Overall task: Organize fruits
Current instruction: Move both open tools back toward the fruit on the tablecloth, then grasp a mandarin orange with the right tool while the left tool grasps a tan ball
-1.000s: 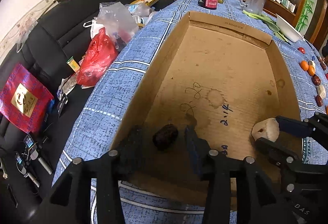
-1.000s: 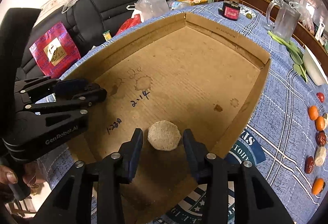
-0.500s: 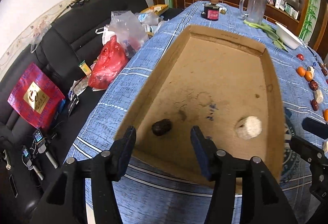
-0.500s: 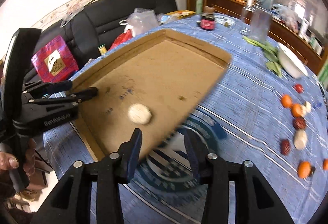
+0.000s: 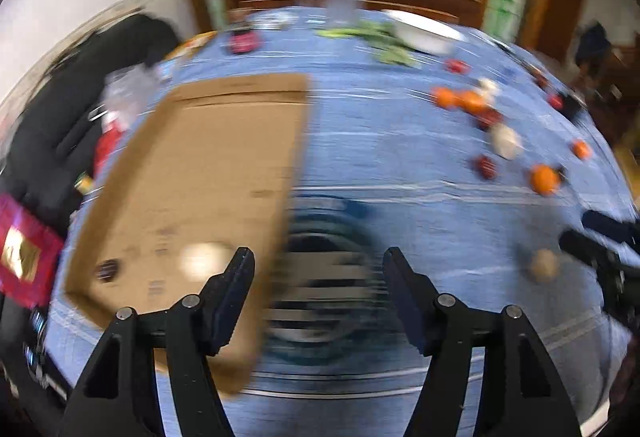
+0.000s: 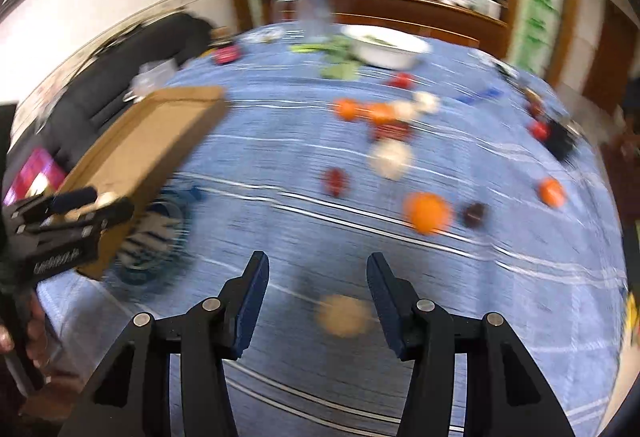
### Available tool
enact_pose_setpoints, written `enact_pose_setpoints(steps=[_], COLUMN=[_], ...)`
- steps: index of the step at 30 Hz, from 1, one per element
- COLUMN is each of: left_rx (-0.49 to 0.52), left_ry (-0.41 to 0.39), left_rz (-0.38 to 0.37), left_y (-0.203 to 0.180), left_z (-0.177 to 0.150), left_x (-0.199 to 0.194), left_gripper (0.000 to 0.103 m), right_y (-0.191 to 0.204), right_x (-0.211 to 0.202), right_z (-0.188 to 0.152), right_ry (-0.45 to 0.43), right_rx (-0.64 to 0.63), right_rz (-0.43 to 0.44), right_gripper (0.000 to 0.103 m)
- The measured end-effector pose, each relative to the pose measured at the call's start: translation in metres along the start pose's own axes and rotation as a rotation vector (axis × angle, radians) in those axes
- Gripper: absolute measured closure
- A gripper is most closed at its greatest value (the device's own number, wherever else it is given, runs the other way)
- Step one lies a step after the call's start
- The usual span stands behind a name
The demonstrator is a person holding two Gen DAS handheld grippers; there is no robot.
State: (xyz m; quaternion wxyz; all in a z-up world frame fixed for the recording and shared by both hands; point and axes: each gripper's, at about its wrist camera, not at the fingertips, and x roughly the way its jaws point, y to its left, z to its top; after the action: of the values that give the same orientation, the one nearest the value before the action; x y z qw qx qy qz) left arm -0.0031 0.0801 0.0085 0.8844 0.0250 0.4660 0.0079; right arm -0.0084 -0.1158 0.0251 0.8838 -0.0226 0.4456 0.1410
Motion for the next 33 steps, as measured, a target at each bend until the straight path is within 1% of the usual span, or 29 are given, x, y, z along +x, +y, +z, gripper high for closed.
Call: enact_pose_setpoints(steps=[1, 3, 6, 9, 12, 16, 18, 20, 22, 25, 27, 30, 33], left_rx=[0.021, 0.08, 0.157, 0.202, 0.202, 0.156, 0.144, 0.139, 0.131, 0.122, 0.121, 0.129, 0.129], left_ry=[0.005, 0.024, 0.045, 0.057, 0.083, 0.127, 0.122, 0.11, 0.112, 0.116, 0.113, 0.107, 0.101], left_rz=[-0.019, -0.09, -0.18, -0.221, -0.238, -0.241, -0.228, -0.217, -0.221, -0.221, -0.22, -0.218, -0.225], left_y=[-0.012, -0.047, -0.093, -0.128, -0.149, -0.154, -0.155, -0.157, -0.156, -0.152, -0.152, -0.151, -0.151], left_z=[-0.001, -0.004, -0.01, -0.015, -0.016, -0.014, -0.017, -0.015, -0.015, -0.016, -0.017, -0.019, -0.019], left_x=[0.001, 0.004, 0.006, 0.01, 0.02, 0.038, 0.042, 0.043, 0.043, 0.043, 0.042, 0.04, 0.041], left_gripper=[0.035, 0.035, 0.035, 0.035, 0.035, 0.035, 0.035, 0.039, 0.039, 0.039, 0.039, 0.039, 0.039], right_y=[-0.014, -0.042, -0.075, -0.098, -0.112, -0.121, -0.121, -0.119, -0.114, -0.103, -0.099, -0.091, -0.085], right_x=[-0.003, -0.009, -0.015, -0.018, -0.018, -0.015, -0.009, -0.004, 0.004, 0.02, 0.036, 0.055, 0.074], right_z=[-0.004, -0.01, -0.019, -0.025, -0.031, -0.031, -0.026, -0.019, -0.009, 0.007, 0.018, 0.027, 0.029], right_ry=[-0.002, -0.001, 0.004, 0.008, 0.01, 0.012, 0.012, 0.008, 0.003, -0.003, 0.013, 0.035, 0.071], right_rx=[0.02, 0.059, 0.103, 0.134, 0.142, 0.13, 0.124, 0.106, 0.079, 0.046, 0.041, 0.023, -0.012], right_rz=[-0.021, -0.059, -0.091, -0.099, -0.097, -0.079, -0.057, -0.034, -0.005, 0.039, 0.079, 0.115, 0.121], right_gripper=[0.048, 0.048, 0.048, 0.048, 0.048, 0.048, 0.048, 0.048, 0.048, 0.04, 0.039, 0.039, 0.039])
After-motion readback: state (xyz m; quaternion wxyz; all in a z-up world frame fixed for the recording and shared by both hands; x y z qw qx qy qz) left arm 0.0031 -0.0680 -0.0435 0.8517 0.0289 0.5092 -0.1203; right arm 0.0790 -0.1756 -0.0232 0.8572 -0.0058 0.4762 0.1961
